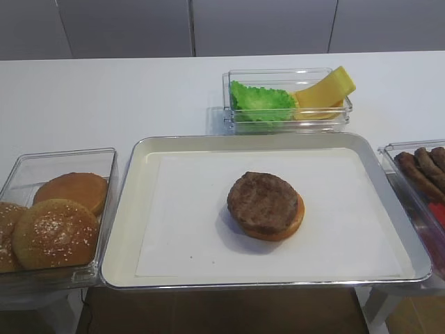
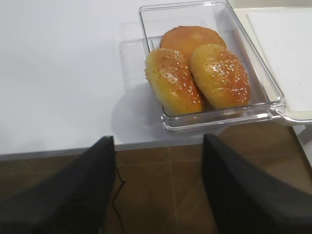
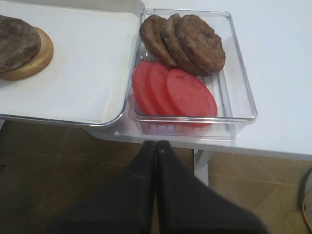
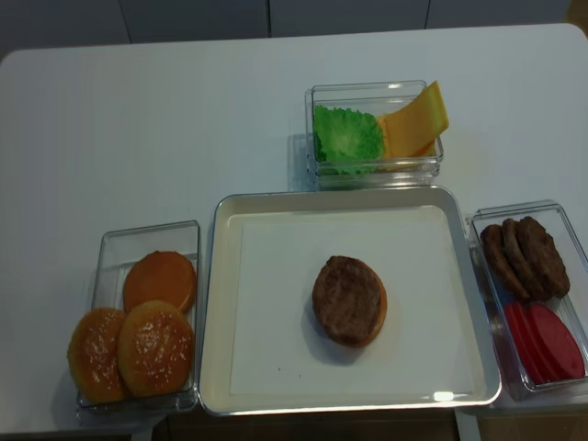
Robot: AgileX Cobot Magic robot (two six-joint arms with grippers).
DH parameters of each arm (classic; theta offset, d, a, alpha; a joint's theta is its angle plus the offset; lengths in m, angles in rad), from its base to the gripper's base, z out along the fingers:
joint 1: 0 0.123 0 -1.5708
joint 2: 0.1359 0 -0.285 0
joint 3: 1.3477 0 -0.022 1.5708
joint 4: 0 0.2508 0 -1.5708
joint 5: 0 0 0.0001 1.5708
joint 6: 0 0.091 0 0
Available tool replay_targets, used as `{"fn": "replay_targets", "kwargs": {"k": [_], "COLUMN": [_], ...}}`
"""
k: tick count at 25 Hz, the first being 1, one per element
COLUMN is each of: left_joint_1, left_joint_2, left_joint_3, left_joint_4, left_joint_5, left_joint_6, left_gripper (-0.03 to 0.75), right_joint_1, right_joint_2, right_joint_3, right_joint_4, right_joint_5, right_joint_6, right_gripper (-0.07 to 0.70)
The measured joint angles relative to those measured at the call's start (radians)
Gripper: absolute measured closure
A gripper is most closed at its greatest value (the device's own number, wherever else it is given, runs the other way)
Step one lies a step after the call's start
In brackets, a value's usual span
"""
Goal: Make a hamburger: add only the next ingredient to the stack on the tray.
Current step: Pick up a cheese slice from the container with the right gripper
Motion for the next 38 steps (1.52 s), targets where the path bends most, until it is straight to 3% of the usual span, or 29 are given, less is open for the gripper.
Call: {"fn": "replay_targets", "kwargs": {"k": [7,10,16,20,27,33,38], "left_joint_1": [0.000,0.000,0.000,0.000,0.000,0.000,0.000], "left_joint_2": [0.000,0.000,0.000,0.000,0.000,0.000,0.000], "left_joint_3": [0.000,0.000,0.000,0.000,0.000,0.000,0.000], "left_joint_4": [0.000,0.000,0.000,0.000,0.000,0.000,0.000], "left_joint_5": [0.000,0.000,0.000,0.000,0.000,0.000,0.000], "left_joint_6": [0.000,0.000,0.000,0.000,0.000,0.000,0.000], "left_gripper": [0.293,0.293,0.293,0.293,0.293,0.293,0.293], "right_joint_1": [0.000,0.000,0.000,0.000,0.000,0.000,0.000], "right_joint_2": [0.000,0.000,0.000,0.031,0.208,0.477,0.728], "right_joint_3": [0.000,0.000,-0.032,-0.080,-0.151,-0.227,-0.319], "right_joint_4": [0.000,0.002,0.034,0.025,0.072,0.092,0.150], "right_joint_5": [0.000,0.000,-0.027,-0.054,-0.195,-0.345,-0.393], "right_joint_6": [0.000,0.000,-0.003,-0.006,-0.006,-0.006,-0.006], "right_gripper": [0.636,0.597,0.295,0.219,0.208,0.207,0.211]}}
